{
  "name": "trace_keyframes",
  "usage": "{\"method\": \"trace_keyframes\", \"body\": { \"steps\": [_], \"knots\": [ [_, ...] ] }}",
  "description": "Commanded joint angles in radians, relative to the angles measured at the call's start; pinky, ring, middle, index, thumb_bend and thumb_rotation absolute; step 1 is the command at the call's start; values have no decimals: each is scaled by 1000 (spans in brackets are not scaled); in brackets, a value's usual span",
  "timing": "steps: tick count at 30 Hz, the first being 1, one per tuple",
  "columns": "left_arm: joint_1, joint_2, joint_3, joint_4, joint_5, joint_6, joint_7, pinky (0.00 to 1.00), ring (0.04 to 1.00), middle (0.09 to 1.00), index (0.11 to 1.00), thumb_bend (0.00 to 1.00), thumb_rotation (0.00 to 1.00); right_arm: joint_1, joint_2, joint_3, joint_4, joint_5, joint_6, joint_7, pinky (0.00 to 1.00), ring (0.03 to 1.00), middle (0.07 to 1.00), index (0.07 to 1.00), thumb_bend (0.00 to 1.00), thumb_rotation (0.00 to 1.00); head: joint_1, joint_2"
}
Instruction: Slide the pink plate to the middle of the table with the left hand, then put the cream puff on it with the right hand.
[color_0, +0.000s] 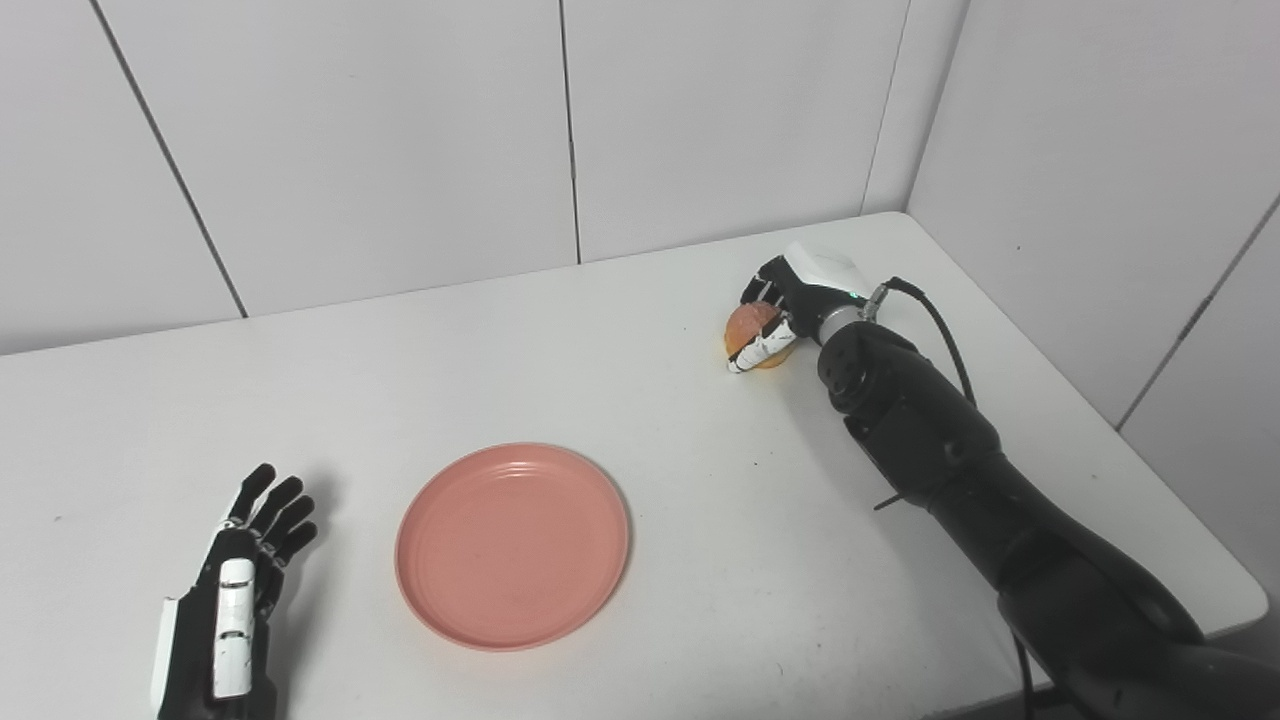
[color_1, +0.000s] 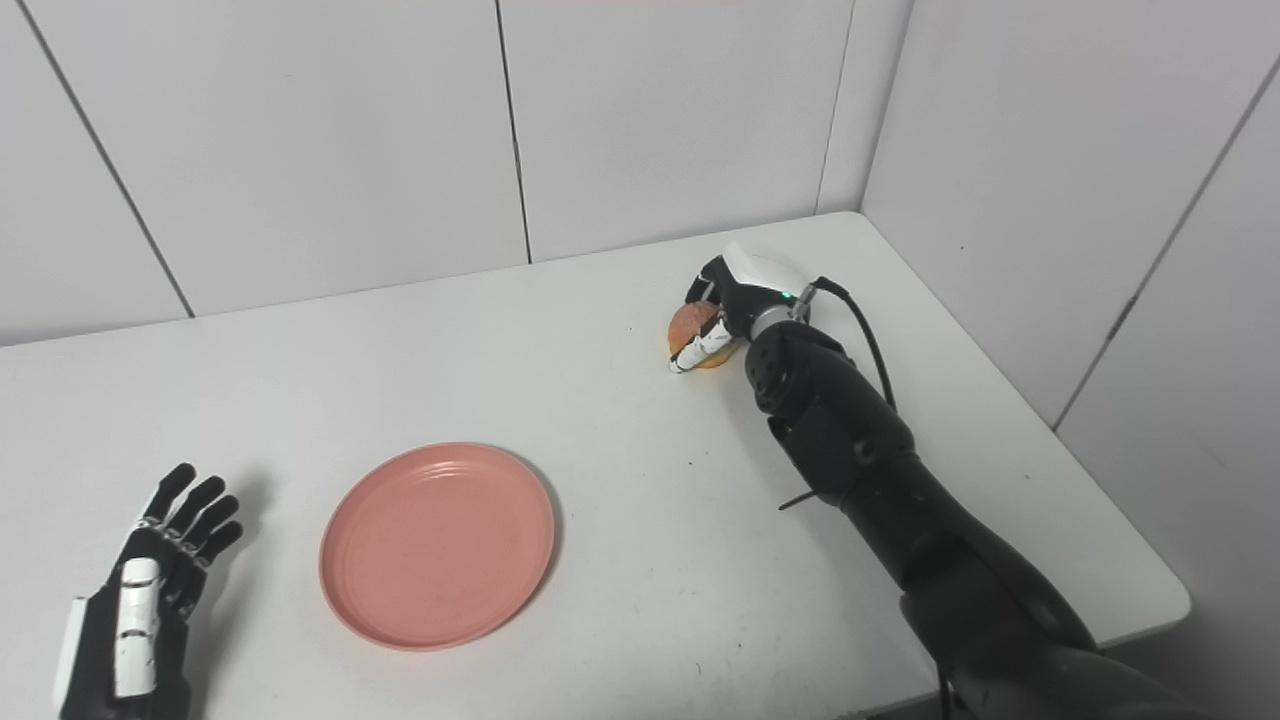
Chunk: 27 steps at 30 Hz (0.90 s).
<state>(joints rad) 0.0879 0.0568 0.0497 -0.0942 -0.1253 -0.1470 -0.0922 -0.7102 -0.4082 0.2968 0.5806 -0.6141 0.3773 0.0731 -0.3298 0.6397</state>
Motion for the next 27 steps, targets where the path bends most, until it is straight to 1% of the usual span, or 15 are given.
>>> {"method": "trace_keyframes", "body": {
  "steps": [1,3,7,11,13,16,19,21,25,27],
  "knots": [
    [90,6,4,47,12,3,5,825,843,855,848,563,923,-26,-20,4,-7,-9,-27,-12,267,342,427,485,517,129,1,0],
    [89,7,3,51,10,-3,2,824,844,856,849,560,925,-24,-24,8,-11,-11,-33,-13,258,336,421,484,516,127,2,1],
    [88,6,3,53,8,-2,2,822,844,857,849,560,923,-27,-28,17,-19,-25,-9,-12,260,340,428,484,515,128,4,1],
    [84,4,3,57,5,0,2,838,853,865,856,569,923,-29,-35,18,-29,-28,-3,-13,266,348,436,484,518,132,7,0],
    [83,4,3,61,8,-4,3,836,852,864,854,568,923,-22,-42,15,-57,-26,0,-5,275,353,435,484,517,132,11,0],
    [80,2,2,65,12,-8,5,831,850,862,851,567,921,-4,-51,-1,-128,-11,11,21,291,363,440,483,515,130,12,0],
    [78,2,0,65,11,-10,4,832,849,861,851,575,916,9,-51,-14,-224,-15,64,58,287,358,435,482,515,128,16,0],
    [77,0,-2,63,17,-8,7,835,852,864,854,574,919,14,-51,-24,-285,-20,86,88,290,358,434,483,515,128,17,0],
    [75,-4,-5,59,22,-2,12,840,856,868,859,578,919,33,-52,-38,-393,-26,90,118,288,357,430,484,516,129,22,0],
    [73,-4,-8,63,22,-8,10,849,860,870,861,584,919,44,-45,-48,-464,-49,92,151,291,366,442,486,515,130,28,1]
  ]
}}
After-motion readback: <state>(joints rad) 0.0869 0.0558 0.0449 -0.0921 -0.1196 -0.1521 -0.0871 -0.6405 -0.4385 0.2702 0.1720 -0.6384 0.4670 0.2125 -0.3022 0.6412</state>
